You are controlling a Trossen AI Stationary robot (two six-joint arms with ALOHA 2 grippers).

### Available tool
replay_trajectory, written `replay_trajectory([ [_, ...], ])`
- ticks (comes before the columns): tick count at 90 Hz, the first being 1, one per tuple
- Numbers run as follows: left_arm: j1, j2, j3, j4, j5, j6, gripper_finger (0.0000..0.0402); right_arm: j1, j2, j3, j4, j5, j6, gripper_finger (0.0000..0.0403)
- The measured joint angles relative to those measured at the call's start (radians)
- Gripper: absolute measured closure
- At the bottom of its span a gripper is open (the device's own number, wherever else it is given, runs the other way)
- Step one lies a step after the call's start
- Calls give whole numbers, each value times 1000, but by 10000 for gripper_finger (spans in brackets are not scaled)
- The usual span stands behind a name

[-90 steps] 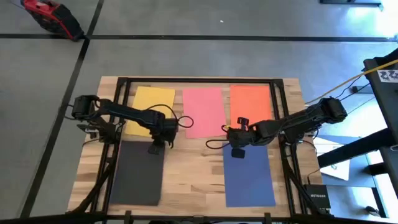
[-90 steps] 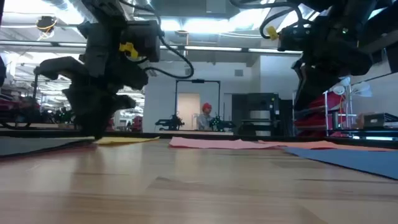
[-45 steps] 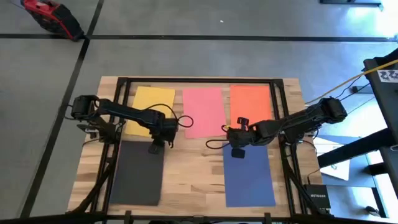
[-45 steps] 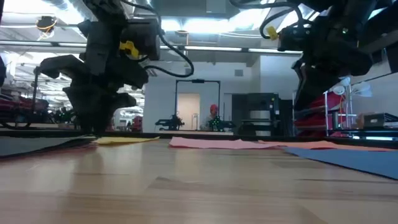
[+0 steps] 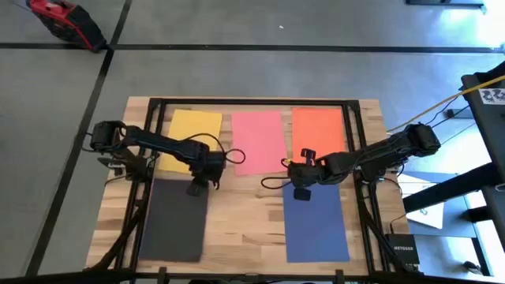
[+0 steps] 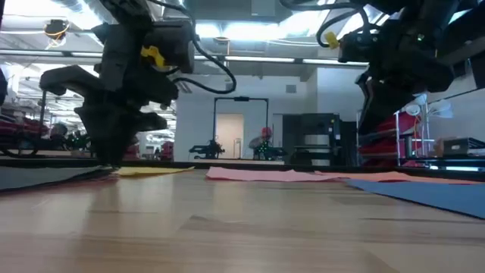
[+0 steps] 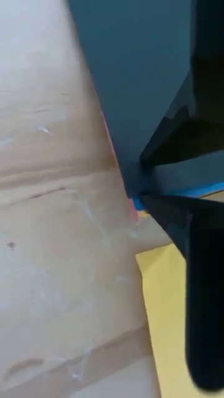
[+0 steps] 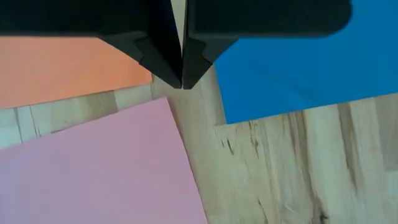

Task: Organize paper
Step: Move the black paper from bottom left to bottom middle table

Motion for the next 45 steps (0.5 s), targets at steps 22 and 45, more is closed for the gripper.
replay_trajectory([
  [22, -4, 0, 14, 2, 8, 0, 401, 0, 0, 0, 0, 0, -3, 403],
  [45, -4, 0, 60, -1, 39, 28, 402, 0, 0, 0, 0, 0, -5, 403],
])
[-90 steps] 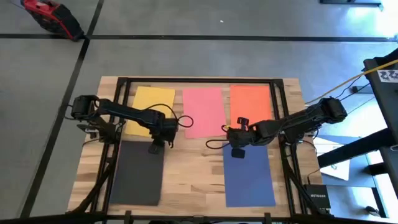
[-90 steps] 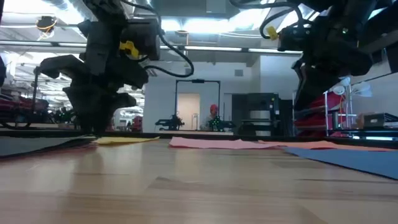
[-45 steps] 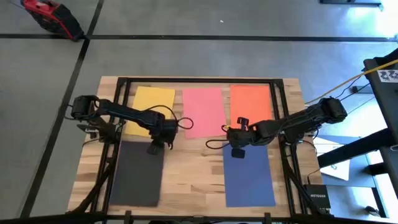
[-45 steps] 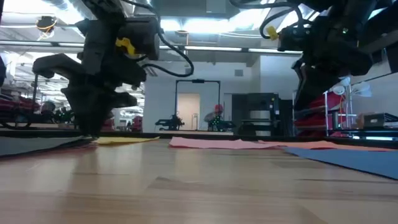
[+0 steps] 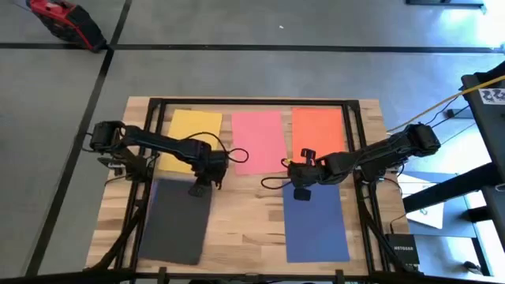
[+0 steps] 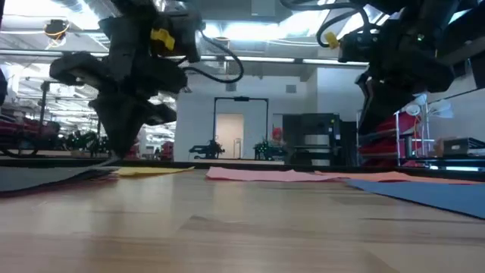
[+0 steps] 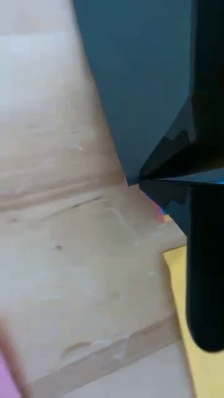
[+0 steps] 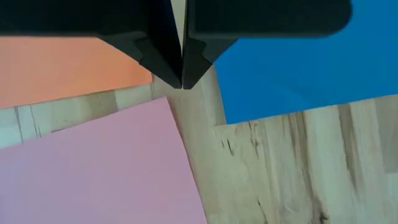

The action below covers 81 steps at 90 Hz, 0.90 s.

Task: Organize paper
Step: Move the black paper from bottom left to bottom middle table

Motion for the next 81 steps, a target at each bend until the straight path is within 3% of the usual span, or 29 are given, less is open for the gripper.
replay_trajectory([
  [24, 0, 0, 17, 100, 1, -6, 401, 0, 0, 0, 0, 0, 0, 403],
  [57, 1, 107, 23, 281, 77, -229, 401, 0, 0, 0, 0, 0, -5, 403],
  [81, -4, 166, 162, 278, 81, -188, 401, 0, 0, 0, -2, 0, -11, 403],
])
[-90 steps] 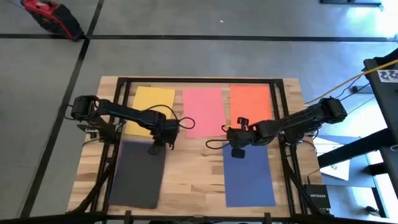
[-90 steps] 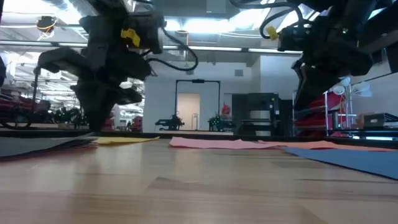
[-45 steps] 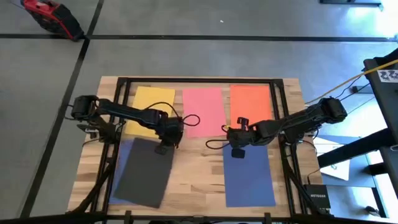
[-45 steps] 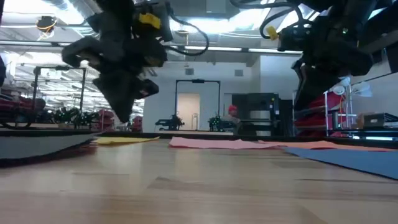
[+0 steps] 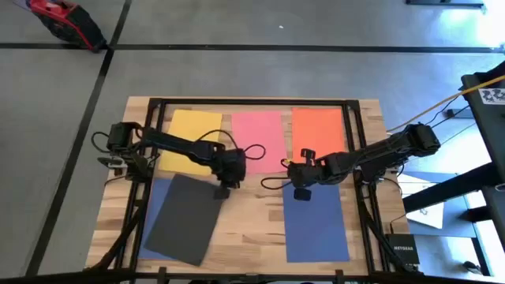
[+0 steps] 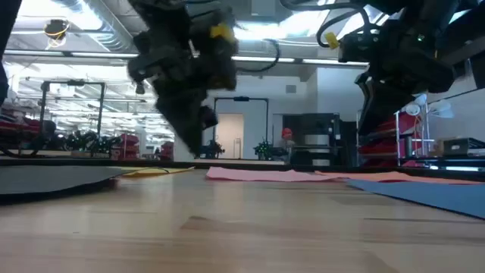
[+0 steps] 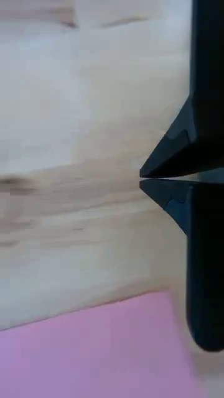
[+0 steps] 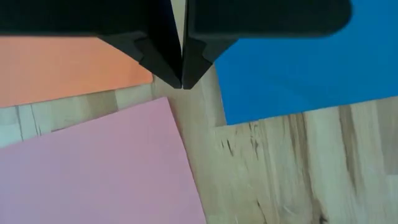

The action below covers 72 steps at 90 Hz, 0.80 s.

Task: Organize paper
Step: Move the black paper from bottom left to bottom middle table

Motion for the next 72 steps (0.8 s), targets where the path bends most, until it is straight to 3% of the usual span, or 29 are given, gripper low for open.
replay_trajectory([
  [13, -32, -2, 95, -273, -32, 60, 401, 0, 0, 0, -20, -15, -2, 403],
  [27, -113, -3, 106, -470, -50, 47, 401, 0, 0, 0, -19, -18, -1, 403],
  [49, -206, 7, 63, -411, -89, -11, 401, 0, 0, 0, -13, -17, 2, 403],
  [72, -235, 112, 59, -346, -111, -36, 401, 3, 0, 0, -33, 3, 7, 403],
])
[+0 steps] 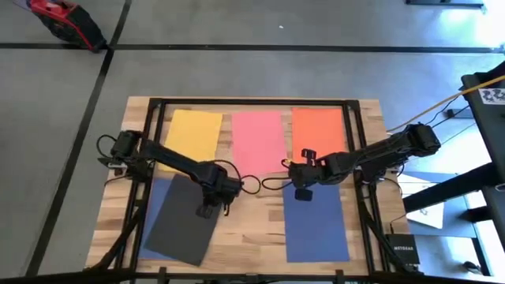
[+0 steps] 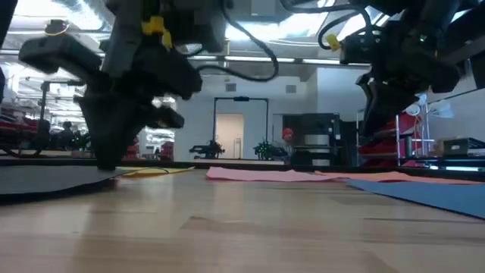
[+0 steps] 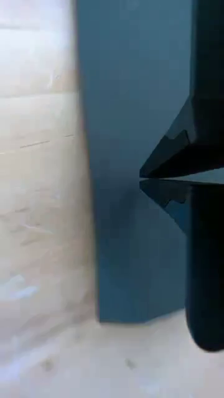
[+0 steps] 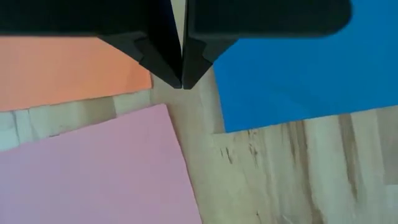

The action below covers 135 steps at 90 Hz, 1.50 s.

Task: Organize paper
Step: Move the black paper from bottom left to bottom middle table

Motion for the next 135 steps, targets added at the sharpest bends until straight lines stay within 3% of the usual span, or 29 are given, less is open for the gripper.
replay_trajectory([
  [16, -16, 30, 3, 70, 10, -14, 401, 54, -54, 0, -113, 76, 65, 403],
  [37, 9, 34, 1, 292, -36, -68, 401, 131, -200, 0, -220, 139, 207, 403],
  [50, 56, 37, -1, 393, -102, -75, 401, 136, -260, 0, -229, 155, 233, 403],
  [71, 122, 38, 4, 534, -107, -75, 401, 135, -273, 0, -233, 158, 235, 403],
  [81, 125, 26, 62, 474, -104, -71, 401, 135, -273, 0, -232, 158, 235, 403],
  [99, 68, -8, 142, 79, -81, -23, 401, 136, -273, 0, -243, 140, 235, 403],
  [108, 15, -8, 128, -21, -64, -24, 401, 136, -273, 0, -245, 139, 235, 403],
  [123, -56, -7, 76, -19, -73, -75, 402, 136, -273, 0, -244, 149, 235, 403],
  [135, -76, -8, 28, 87, -86, -136, 402, 136, -273, 0, -244, 148, 235, 403],
])
